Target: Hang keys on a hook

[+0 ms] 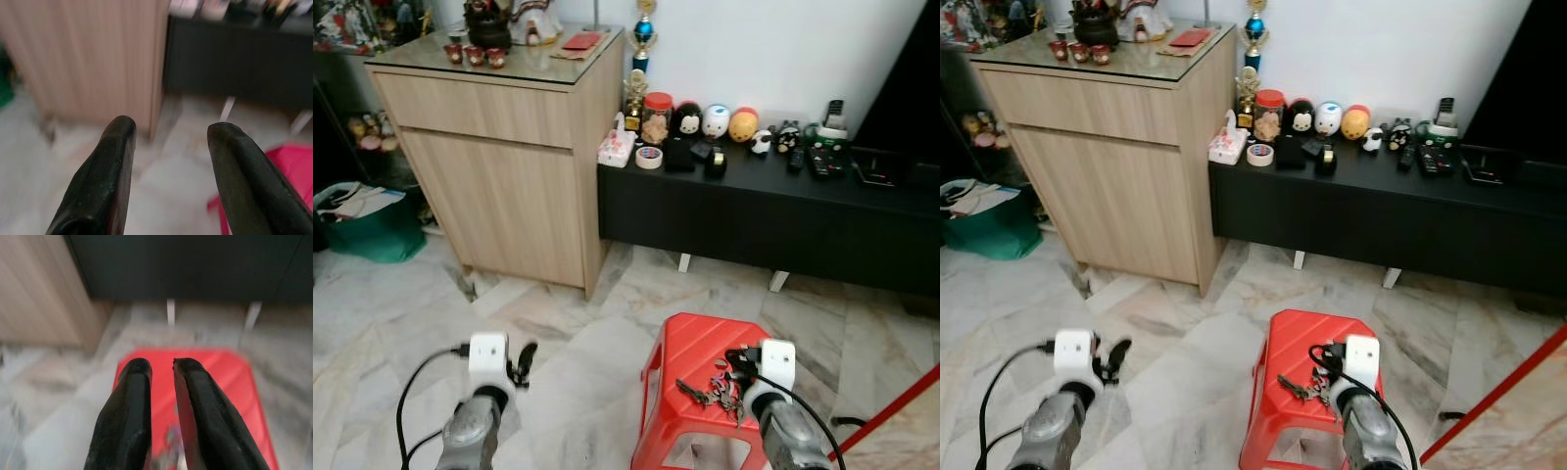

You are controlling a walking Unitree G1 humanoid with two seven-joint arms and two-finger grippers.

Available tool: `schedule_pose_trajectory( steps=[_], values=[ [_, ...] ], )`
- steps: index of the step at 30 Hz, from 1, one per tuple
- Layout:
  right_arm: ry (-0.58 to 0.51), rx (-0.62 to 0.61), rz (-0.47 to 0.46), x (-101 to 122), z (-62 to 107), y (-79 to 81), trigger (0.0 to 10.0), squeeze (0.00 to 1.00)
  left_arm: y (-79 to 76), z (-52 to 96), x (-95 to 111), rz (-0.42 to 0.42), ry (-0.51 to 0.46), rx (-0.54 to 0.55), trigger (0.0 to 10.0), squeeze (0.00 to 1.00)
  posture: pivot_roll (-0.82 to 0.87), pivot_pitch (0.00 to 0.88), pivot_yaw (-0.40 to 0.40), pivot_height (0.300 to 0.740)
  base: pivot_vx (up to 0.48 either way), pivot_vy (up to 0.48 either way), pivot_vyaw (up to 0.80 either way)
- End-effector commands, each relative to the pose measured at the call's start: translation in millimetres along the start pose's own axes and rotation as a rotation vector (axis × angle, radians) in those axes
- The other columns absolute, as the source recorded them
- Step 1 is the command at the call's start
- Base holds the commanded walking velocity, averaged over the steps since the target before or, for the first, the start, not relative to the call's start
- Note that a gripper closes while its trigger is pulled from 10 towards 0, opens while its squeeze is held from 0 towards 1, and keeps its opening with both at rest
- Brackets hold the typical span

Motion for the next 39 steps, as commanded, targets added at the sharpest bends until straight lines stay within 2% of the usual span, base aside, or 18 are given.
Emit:
schedule_pose_trajectory(
  steps=[1, 5, 9, 16, 19, 26, 39],
  values=[
    [-0.064, 0.014, 0.009, 11, -1.5, 1.6, 10.0, 0.00, -0.6, 5.2, 0, 0.004, -0.022, 0.000, 10.0, 0.00, 0.05, 0.000, -0.062, 0.721, 0.000, 0.000, 0.00],
    [-0.152, 0.038, 0.047, 19, 3.5, 2.9, 10.0, 0.00, -3.8, 17.9, 0, -0.006, -0.055, -0.003, 10.0, 0.00, 0.05, 0.000, -0.062, 0.721, 0.000, 0.000, 0.00],
    [-0.164, 0.040, 0.062, 18, 6.1, 3.3, 10.0, 0.00, -2.5, 21.1, 0, 0.006, -0.061, 0.016, 10.0, 0.00, 0.05, 0.000, -0.062, 0.721, 0.000, 0.000, 0.00],
    [-0.153, 0.014, 0.060, 16, 2.6, 10.1, 10.0, 0.00, -6.7, 17.5, 6, 0.007, -0.069, -0.001, 10.0, 0.00, 0.05, 0.000, -0.055, 0.721, 0.000, 0.000, 0.00],
    [-0.116, 0.009, 0.068, 12, 1.3, 11.0, 10.0, 0.00, -6.8, 16.3, 7, 0.006, -0.069, -0.007, 10.0, 0.00, 0.05, 0.000, -0.054, 0.721, 0.000, 0.000, 0.00],
    [-0.086, 0.028, 0.076, 8, 1.3, 12.2, 10.0, 0.00, -7.5, 16.0, 7, 0.011, -0.060, -0.009, 10.0, 0.00, 0.05, 0.000, -0.056, 0.672, 0.000, 0.000, 0.00],
    [-0.045, 0.034, 0.065, 1, 2.6, 11.4, 10.0, 0.00, -10.6, 16.3, 4, 0.001, -0.031, -0.025, 10.0, 0.00, 0.05, 0.000, -0.055, 0.672, 0.000, 0.000, 0.00]
  ],
)
Point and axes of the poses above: a point about 5 cm out from each wrist's last joint towards the gripper, its own z axis pointing back from the gripper into the wrist, its own x axis along the axis of the wrist's last joint, y = z × x, the point moved 1 cm from there along -z, pointing out of the wrist towards the gripper, and after that the axes turned 13 degrees about -z, right-handed, at the moved point
